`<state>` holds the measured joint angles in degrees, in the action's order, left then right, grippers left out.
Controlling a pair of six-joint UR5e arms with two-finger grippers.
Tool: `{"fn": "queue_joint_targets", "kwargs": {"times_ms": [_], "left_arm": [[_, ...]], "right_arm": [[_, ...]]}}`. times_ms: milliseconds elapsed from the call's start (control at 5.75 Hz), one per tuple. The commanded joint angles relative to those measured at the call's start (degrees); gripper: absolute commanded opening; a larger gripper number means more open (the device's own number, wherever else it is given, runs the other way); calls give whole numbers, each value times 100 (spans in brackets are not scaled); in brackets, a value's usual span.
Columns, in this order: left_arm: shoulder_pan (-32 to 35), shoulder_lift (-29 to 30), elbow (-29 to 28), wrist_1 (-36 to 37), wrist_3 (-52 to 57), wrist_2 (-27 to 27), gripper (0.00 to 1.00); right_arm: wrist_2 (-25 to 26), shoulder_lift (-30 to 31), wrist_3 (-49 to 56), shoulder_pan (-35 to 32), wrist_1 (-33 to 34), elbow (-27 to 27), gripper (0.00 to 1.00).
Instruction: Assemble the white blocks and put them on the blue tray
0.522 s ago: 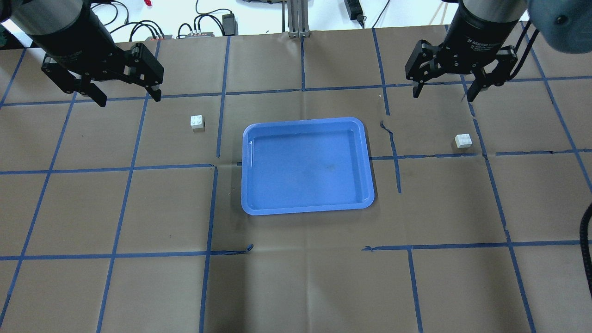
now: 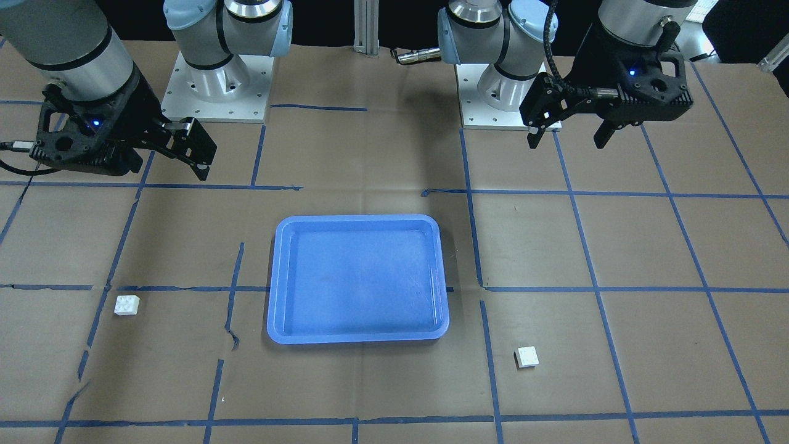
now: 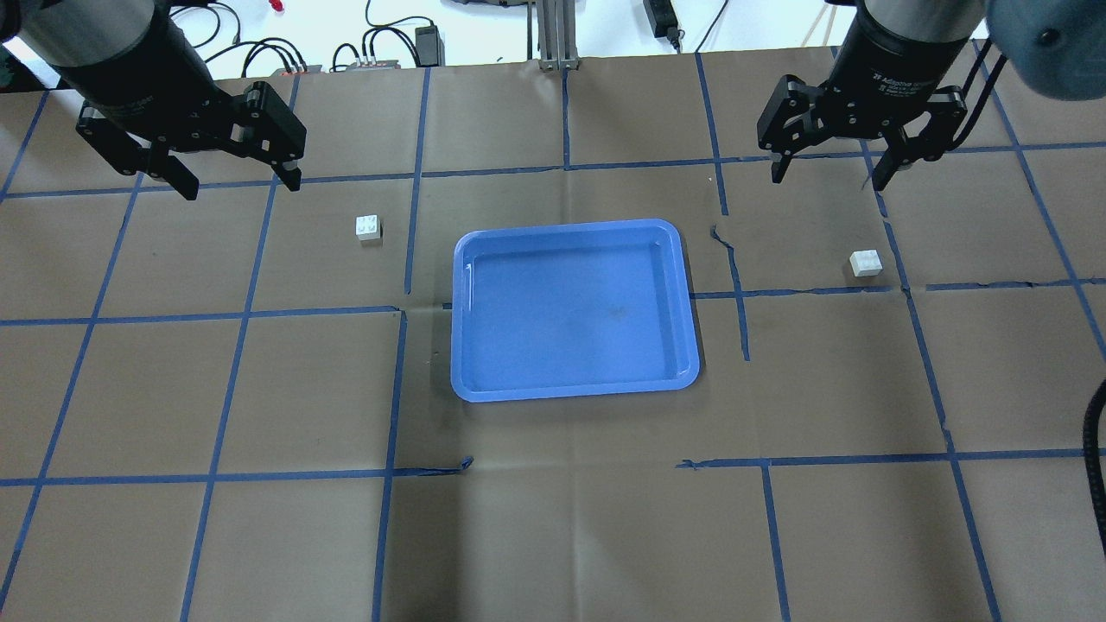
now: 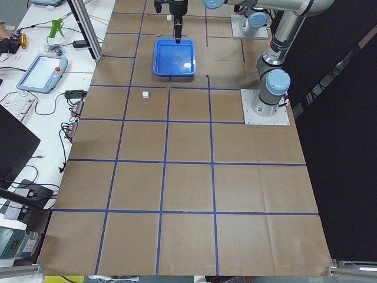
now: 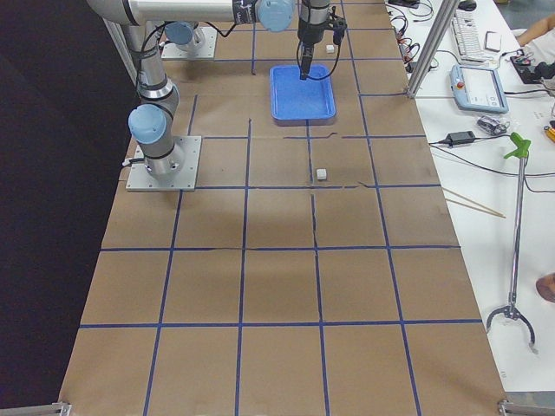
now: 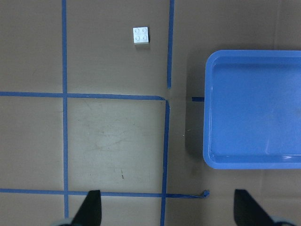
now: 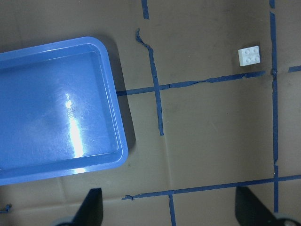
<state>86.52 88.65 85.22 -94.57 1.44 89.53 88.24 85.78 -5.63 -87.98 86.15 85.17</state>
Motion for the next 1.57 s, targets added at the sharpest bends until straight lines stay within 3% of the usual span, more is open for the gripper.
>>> {"fn": "queue_joint_targets", "kwargs": {"times_ms": [0, 348, 522, 696, 870, 1043, 1217, 1391], "left_arm": [[-12, -23, 39, -9, 58, 20, 99], [-536, -40, 30, 9, 67, -23, 99], [-636, -66, 195, -322, 171, 46, 99], [-741, 368, 258, -194, 251, 38, 99], [-707, 1295, 146, 738, 86, -41, 99], [-707, 2131, 118, 1861, 84, -476, 99], [-707, 2922, 118, 2795, 137, -507, 99], [-707, 3418, 118, 3369, 111, -516, 99]], "right_arm": [[0, 0, 78, 0, -2, 44, 100], [9, 0, 750, 18, 59, 263, 100], [35, -35, 1843, 96, 85, 272, 100], [209, -79, 3012, 219, 121, 273, 100], [498, -175, 4233, 463, 147, 264, 100], [492, -289, 5394, 770, 156, 272, 100], [475, -499, 6371, 1104, 269, 264, 100], [431, -744, 7947, 1395, 731, 255, 100]]}}
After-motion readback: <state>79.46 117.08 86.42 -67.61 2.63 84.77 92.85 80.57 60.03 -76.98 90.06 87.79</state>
